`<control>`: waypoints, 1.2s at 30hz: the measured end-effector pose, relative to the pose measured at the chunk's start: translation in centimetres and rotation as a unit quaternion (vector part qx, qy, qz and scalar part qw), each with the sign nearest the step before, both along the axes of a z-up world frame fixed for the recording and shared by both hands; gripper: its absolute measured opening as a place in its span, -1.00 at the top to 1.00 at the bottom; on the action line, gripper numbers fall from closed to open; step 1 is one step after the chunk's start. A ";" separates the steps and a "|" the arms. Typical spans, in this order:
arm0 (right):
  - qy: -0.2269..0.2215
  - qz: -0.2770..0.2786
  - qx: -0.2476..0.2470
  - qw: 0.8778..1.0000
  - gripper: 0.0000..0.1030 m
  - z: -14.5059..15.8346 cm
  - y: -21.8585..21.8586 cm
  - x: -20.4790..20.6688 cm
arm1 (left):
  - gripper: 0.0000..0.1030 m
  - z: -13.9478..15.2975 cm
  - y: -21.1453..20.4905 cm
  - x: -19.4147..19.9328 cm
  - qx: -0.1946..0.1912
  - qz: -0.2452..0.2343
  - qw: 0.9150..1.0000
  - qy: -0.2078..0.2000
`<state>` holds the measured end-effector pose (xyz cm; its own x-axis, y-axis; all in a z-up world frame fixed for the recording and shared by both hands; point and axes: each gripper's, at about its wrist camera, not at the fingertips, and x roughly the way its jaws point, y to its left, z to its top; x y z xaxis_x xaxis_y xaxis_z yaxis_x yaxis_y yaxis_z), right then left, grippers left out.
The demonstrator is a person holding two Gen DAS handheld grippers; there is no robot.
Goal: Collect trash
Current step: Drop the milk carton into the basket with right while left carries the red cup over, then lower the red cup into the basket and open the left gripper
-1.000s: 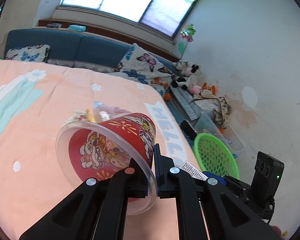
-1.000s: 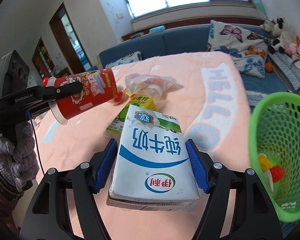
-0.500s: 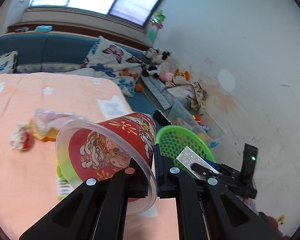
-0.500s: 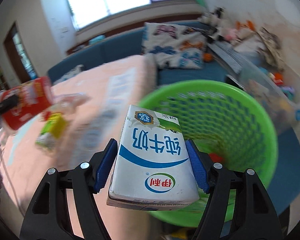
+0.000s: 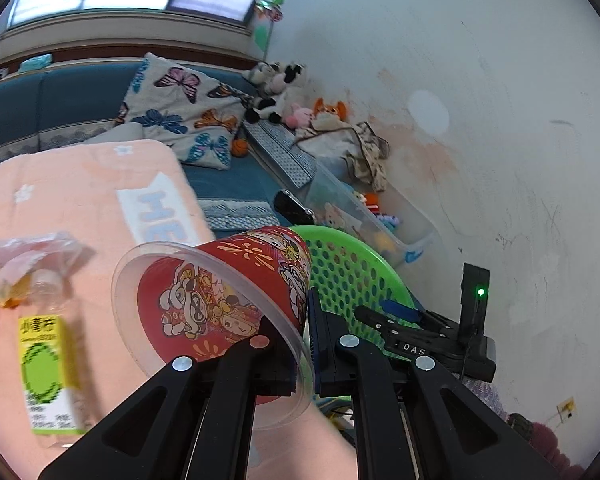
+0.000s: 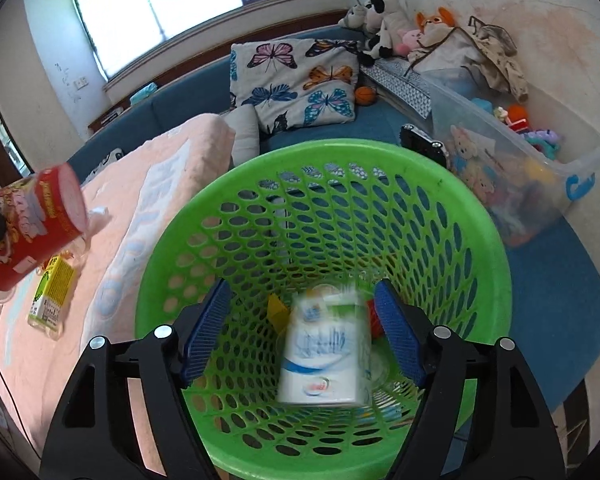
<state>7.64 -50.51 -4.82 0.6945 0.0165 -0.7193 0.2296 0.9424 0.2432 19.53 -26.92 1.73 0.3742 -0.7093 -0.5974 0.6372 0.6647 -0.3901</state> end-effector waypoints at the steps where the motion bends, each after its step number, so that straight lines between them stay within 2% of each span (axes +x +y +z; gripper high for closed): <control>1: -0.002 0.001 -0.001 1.000 -0.45 0.2 0.0 -0.1 | 0.89 -0.2 -0.6 -0.1 0.003 -0.006 1.000 0.001; 5: -0.024 0.005 -0.013 1.000 -0.50 1.5 0.5 -1.7 | 0.89 -0.9 -2.7 -0.3 0.015 -0.023 1.000 0.003; 13: -0.088 -0.023 -0.032 0.995 -0.83 4.4 0.6 -6.4 | 0.89 -2.7 -6.6 -0.1 0.045 -0.041 0.998 0.014; 21: -0.102 -0.031 -0.003 0.994 -0.83 4.7 0.0 -9.1 | 0.89 -4.3 -8.6 0.2 0.069 -0.048 0.996 0.027; 28: -0.101 -0.013 0.005 0.995 -0.83 4.6 1.0 -9.5 | 0.78 -4.9 -9.0 0.0 0.076 -0.046 0.996 0.033; 36: -0.104 0.010 0.007 0.995 -0.84 5.1 3.4 -9.2 | 0.49 -3.5 -7.9 -0.6 0.063 -0.041 0.997 0.015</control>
